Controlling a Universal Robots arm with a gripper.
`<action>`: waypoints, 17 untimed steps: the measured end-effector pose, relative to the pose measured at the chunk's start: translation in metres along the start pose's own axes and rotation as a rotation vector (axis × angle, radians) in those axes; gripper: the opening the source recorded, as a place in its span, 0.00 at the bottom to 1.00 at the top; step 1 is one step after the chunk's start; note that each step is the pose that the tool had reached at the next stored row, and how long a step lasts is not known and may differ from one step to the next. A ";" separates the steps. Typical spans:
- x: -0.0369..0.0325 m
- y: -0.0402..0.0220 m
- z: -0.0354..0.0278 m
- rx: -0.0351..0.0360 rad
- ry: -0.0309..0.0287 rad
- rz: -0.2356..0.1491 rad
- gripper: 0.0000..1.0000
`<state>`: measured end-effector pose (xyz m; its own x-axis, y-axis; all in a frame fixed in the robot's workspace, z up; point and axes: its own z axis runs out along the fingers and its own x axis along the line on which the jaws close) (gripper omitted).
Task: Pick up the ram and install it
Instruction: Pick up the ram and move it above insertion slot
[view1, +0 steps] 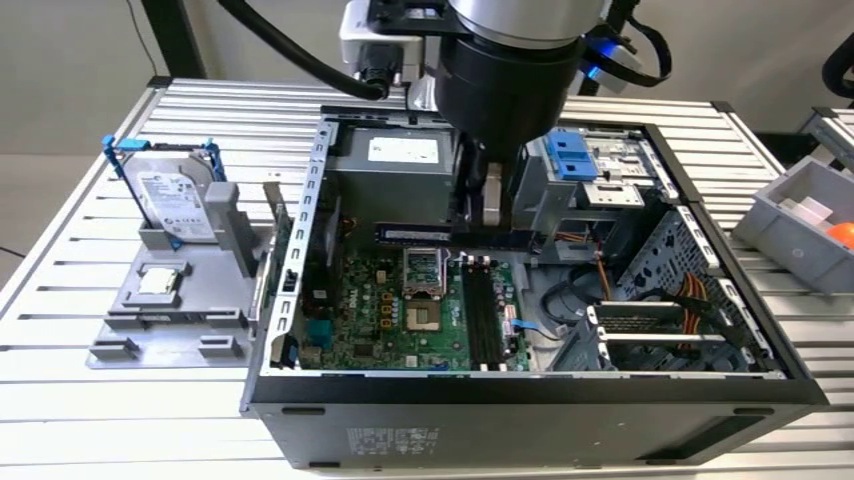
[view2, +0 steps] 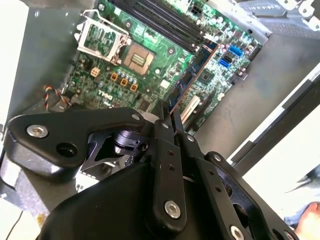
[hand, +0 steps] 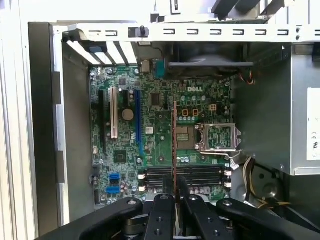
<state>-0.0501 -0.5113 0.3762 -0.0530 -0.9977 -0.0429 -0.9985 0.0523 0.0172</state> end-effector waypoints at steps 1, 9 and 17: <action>-0.0005 -0.0018 0.0000 0.0000 0.0000 0.000 0.00; -0.0032 -0.0165 -0.0002 0.0002 0.0000 0.005 0.00; -0.0073 -0.0332 -0.0003 0.0007 0.0000 0.016 0.00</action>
<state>-0.0165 -0.5058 0.3762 -0.0687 -0.9967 -0.0427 -0.9975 0.0680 0.0172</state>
